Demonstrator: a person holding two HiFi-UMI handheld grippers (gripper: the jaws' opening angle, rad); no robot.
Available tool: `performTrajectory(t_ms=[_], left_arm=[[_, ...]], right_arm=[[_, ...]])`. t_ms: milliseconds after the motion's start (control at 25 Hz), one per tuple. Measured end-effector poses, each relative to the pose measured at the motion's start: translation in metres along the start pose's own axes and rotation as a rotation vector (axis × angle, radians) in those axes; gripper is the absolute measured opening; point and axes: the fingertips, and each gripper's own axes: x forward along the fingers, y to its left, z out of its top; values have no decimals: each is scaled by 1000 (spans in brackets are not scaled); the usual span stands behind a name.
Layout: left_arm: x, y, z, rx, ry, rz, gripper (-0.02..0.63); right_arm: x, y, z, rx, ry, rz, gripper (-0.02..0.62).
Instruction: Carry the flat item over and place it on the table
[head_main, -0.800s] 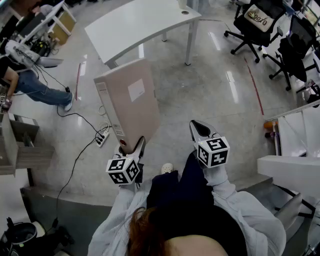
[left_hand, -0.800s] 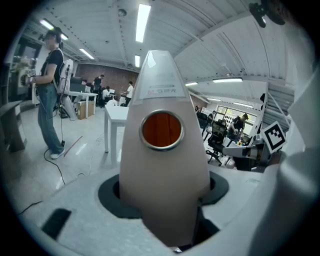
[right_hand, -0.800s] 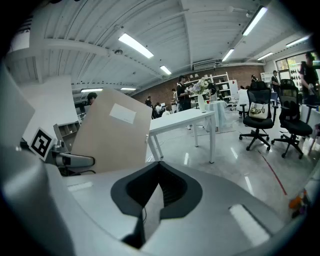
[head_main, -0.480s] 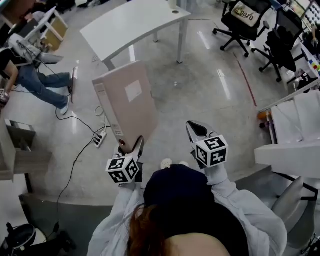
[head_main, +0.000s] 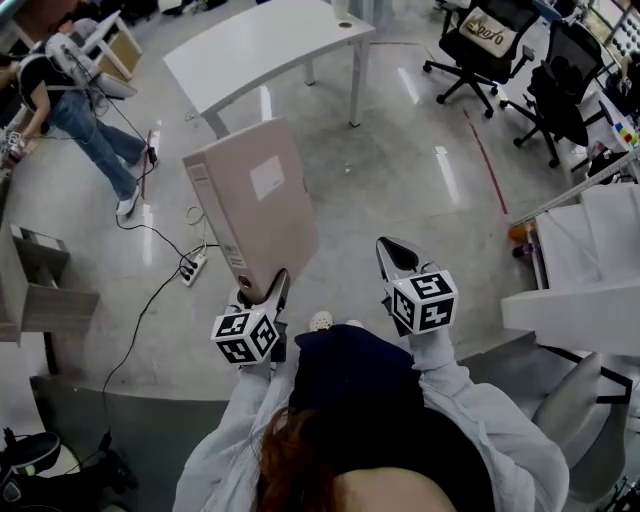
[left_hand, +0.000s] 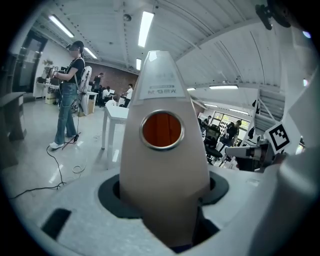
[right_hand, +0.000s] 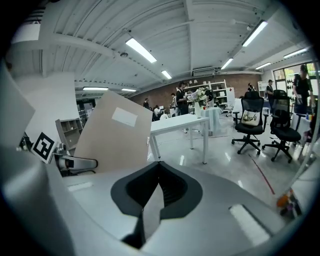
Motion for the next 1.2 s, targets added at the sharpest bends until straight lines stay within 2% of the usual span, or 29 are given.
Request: performTrajectory(t_ms=[320,560,840,1200], left_arm=[[3,-31,-33,13,7,-25,273],[28,-35,-26,19,14,-54,273],[80,-24,23,40,14,-90,275],[163,25,122,74,-7,-154,275]], right_arm=[[-18,-17,-35,1,12,1,12],[-7,-31,-32,21,1,-10,12],[33,-54,10,18,-15,-37,12],[129,-68,100,19,-79,-68,12]])
